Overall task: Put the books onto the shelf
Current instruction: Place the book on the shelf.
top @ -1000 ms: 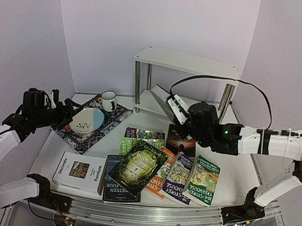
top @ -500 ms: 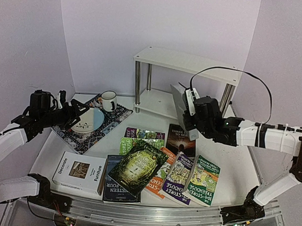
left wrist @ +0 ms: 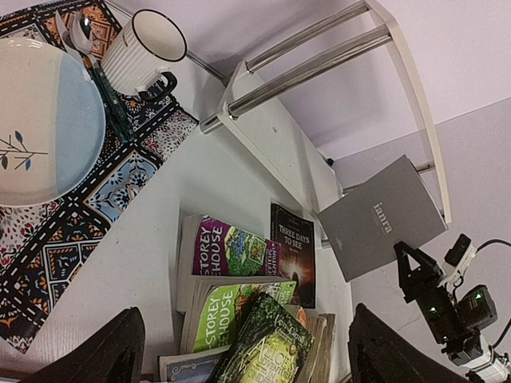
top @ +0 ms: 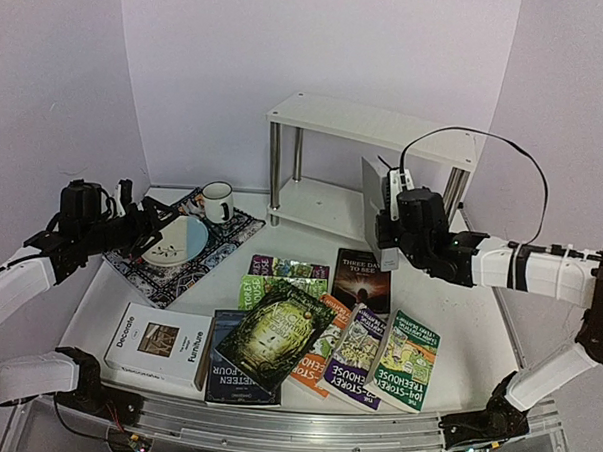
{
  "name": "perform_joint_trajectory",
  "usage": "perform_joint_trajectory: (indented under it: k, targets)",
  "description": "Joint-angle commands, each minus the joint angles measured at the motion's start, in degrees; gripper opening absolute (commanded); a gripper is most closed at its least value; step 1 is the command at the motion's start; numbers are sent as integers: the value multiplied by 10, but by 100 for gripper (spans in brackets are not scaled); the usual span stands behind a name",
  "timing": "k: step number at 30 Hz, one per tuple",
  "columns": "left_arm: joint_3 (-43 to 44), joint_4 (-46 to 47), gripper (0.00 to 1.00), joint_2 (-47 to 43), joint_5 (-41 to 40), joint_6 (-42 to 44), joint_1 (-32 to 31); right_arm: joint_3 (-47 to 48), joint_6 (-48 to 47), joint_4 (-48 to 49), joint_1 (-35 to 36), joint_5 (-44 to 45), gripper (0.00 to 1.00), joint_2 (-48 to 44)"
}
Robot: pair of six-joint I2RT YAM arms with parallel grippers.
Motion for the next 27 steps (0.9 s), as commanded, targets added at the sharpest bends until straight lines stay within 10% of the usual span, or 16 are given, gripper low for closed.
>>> perform_joint_trajectory:
  k: [1,27]
  targets:
    - [1,27,89,-9,6,4,-2,10,20,50,-10,34,29,19]
    - [9,26,89,-17,5,17,-1,-69,-3,163,-22,58,29,-20]
